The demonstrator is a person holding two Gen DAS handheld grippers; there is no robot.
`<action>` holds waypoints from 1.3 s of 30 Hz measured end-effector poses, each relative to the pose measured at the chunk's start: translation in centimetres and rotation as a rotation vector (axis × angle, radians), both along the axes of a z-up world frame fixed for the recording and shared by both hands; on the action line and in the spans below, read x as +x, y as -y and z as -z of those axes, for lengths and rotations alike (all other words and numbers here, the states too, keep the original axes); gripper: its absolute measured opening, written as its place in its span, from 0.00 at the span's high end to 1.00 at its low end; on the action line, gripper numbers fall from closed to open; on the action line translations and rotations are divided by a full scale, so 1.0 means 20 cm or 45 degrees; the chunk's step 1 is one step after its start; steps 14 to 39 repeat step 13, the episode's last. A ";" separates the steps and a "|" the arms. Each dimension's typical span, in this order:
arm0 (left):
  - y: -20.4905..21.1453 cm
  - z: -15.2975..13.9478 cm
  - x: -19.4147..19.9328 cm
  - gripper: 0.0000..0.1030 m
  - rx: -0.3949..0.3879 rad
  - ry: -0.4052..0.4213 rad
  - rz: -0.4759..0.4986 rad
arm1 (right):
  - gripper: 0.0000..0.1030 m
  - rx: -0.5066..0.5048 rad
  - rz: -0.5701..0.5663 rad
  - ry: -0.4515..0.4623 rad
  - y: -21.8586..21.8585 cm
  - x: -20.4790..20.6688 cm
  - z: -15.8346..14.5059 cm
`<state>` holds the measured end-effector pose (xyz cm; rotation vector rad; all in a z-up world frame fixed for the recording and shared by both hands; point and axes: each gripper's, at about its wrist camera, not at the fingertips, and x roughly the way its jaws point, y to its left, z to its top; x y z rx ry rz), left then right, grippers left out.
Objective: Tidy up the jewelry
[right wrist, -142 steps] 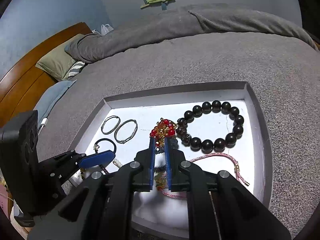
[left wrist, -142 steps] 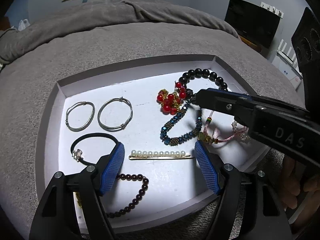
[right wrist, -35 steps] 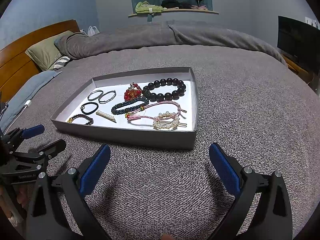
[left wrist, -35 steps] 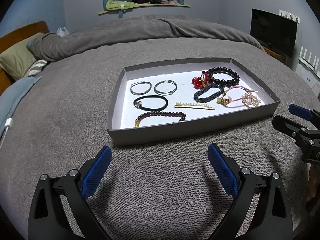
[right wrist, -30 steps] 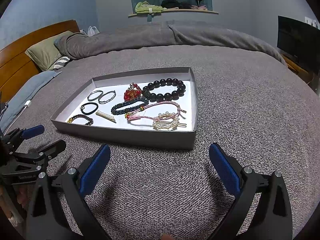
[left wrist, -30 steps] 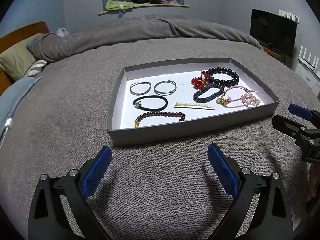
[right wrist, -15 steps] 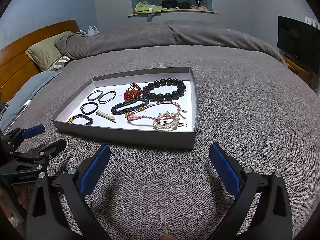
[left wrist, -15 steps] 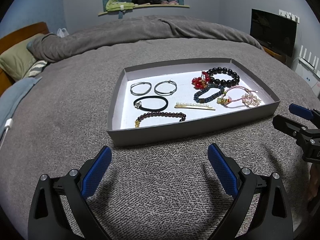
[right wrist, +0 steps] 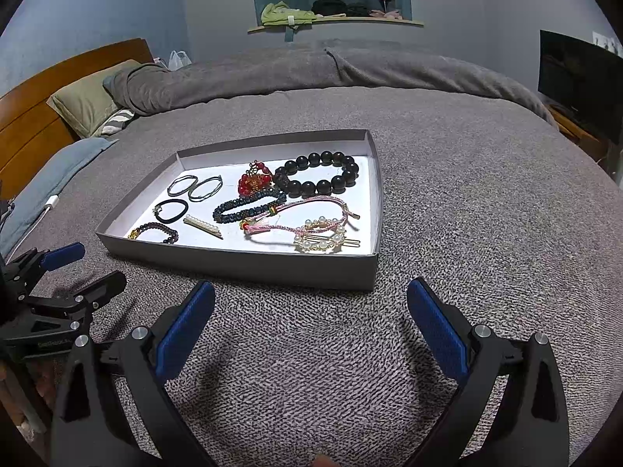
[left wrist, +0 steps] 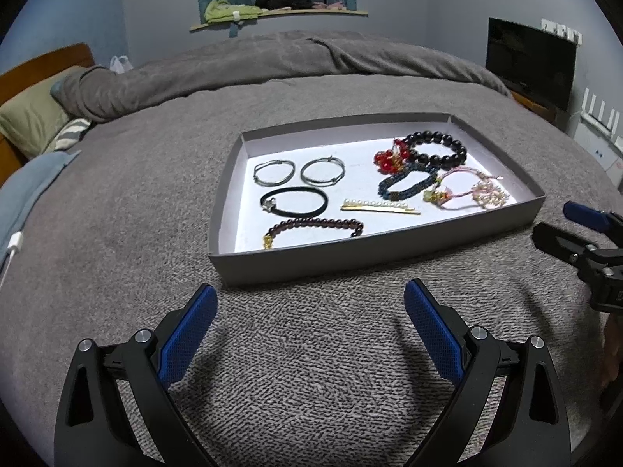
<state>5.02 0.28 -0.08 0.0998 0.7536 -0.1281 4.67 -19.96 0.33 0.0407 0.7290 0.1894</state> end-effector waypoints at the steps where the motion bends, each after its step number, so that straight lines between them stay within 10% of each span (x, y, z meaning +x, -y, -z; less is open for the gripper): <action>1: 0.00 -0.01 0.00 0.07 -0.010 0.009 -0.001 | 0.05 0.001 -0.001 0.000 0.00 0.00 0.00; 39: -0.01 0.00 0.01 0.07 -0.062 -0.036 0.006 | 0.05 0.000 0.001 -0.001 0.00 0.00 0.00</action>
